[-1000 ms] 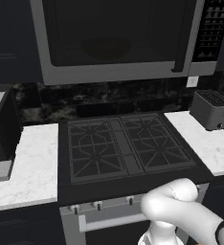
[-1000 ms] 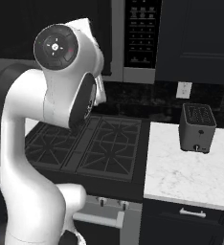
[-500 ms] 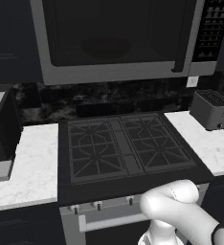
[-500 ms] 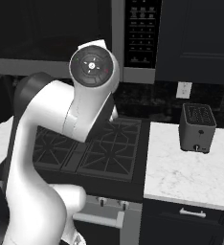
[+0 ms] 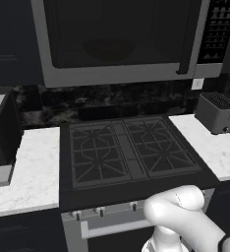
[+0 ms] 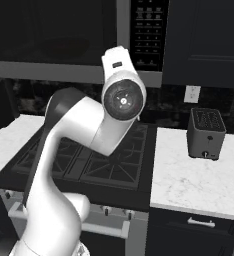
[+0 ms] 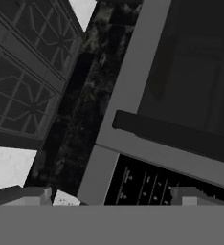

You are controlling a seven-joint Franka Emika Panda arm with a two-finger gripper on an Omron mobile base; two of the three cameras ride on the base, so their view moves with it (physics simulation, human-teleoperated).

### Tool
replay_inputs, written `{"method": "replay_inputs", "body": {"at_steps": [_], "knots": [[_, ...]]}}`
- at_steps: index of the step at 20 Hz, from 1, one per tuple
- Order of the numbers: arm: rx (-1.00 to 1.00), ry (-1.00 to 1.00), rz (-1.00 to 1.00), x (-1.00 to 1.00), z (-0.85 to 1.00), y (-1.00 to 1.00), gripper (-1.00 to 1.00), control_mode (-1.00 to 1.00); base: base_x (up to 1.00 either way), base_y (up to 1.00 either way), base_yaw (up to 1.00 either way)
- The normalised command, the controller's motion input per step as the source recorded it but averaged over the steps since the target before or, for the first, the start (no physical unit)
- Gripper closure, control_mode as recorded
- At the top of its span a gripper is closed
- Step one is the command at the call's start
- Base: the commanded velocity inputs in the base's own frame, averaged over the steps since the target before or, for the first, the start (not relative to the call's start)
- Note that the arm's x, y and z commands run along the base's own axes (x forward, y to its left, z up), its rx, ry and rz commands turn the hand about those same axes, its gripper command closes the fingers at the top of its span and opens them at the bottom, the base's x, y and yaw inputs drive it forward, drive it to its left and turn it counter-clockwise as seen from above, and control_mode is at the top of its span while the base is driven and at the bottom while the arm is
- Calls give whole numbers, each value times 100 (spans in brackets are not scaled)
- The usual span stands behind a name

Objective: Open the microwave, place the bowl with waffle inside the microwave, then close the microwave door and turn it on.

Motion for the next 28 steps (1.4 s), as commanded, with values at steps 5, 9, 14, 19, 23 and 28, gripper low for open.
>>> {"method": "replay_inputs", "body": {"at_steps": [5, 9, 14, 19, 23, 28], "knots": [[2, -9, 0, 22, 0, -16, -100, -100, 0, 0, 0], [0, -1, 0, 0, 4, 0, 100, -100, 0, 0, 0], [0, 0, 0, 0, 40, 0, 100, -100, 0, 0, 0], [0, 0, 0, 15, 26, 0, 100, -100, 0, 0, 0], [0, 0, 1, 36, 0, 0, 100, -100, 0, 0, 0], [0, 0, 3, 32, -9, 0, 100, -100, 0, 0, 0]]}}
